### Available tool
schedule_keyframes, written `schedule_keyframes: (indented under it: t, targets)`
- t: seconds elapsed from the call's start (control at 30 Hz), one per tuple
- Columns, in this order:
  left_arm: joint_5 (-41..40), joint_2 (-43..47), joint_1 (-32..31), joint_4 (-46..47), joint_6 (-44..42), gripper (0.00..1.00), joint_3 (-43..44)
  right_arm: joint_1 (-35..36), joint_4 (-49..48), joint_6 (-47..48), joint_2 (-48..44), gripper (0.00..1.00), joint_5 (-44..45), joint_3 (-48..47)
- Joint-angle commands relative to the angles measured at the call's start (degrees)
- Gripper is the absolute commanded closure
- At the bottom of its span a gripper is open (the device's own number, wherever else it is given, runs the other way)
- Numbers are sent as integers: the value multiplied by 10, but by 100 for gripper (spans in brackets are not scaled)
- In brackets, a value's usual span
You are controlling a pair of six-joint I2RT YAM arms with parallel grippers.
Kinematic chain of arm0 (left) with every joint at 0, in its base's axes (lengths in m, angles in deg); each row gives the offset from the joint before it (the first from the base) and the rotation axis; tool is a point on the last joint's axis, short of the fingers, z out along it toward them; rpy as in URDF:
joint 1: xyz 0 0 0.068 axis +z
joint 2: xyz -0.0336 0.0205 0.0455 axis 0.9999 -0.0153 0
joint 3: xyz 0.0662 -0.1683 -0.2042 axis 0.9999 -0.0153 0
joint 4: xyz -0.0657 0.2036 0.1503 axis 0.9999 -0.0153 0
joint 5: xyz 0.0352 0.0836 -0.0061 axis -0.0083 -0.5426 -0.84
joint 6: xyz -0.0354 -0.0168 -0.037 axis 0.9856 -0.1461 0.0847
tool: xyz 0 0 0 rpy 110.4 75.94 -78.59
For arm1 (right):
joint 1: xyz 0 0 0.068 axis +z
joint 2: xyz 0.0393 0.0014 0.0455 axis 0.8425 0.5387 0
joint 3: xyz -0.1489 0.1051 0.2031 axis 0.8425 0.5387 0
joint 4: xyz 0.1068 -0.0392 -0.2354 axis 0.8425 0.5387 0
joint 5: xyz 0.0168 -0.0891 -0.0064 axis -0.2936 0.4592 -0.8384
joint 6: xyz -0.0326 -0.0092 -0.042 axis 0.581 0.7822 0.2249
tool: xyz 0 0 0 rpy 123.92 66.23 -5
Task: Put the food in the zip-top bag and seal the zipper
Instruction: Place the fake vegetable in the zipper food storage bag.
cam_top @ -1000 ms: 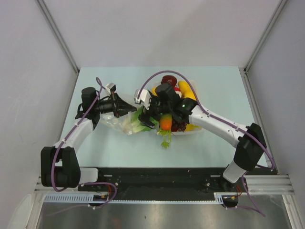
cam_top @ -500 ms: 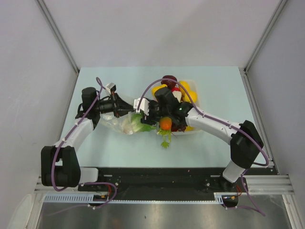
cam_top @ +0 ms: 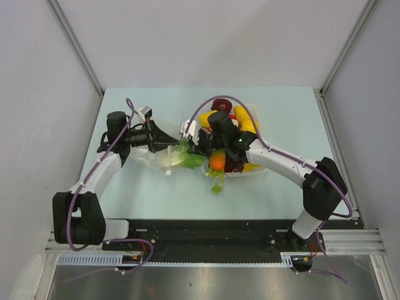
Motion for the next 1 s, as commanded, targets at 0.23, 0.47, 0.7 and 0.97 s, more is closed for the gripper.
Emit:
schedule_keyframes:
  t: [0.23, 0.47, 0.7, 0.97]
  targets:
    - [-10, 15, -8, 41, 10, 100, 33, -67, -46, -407, -19, 100, -25, -47]
    - [0, 5, -27, 135, 80, 100, 16, -56, -163, -692, 51, 100, -125, -75]
    - [10, 13, -26, 168, 105, 100, 11, -73, -322, -963, 99, 100, -107, -75]
    - [-7, 12, -27, 241, 163, 100, 10, -65, -415, -1032, 97, 100, 24, -76]
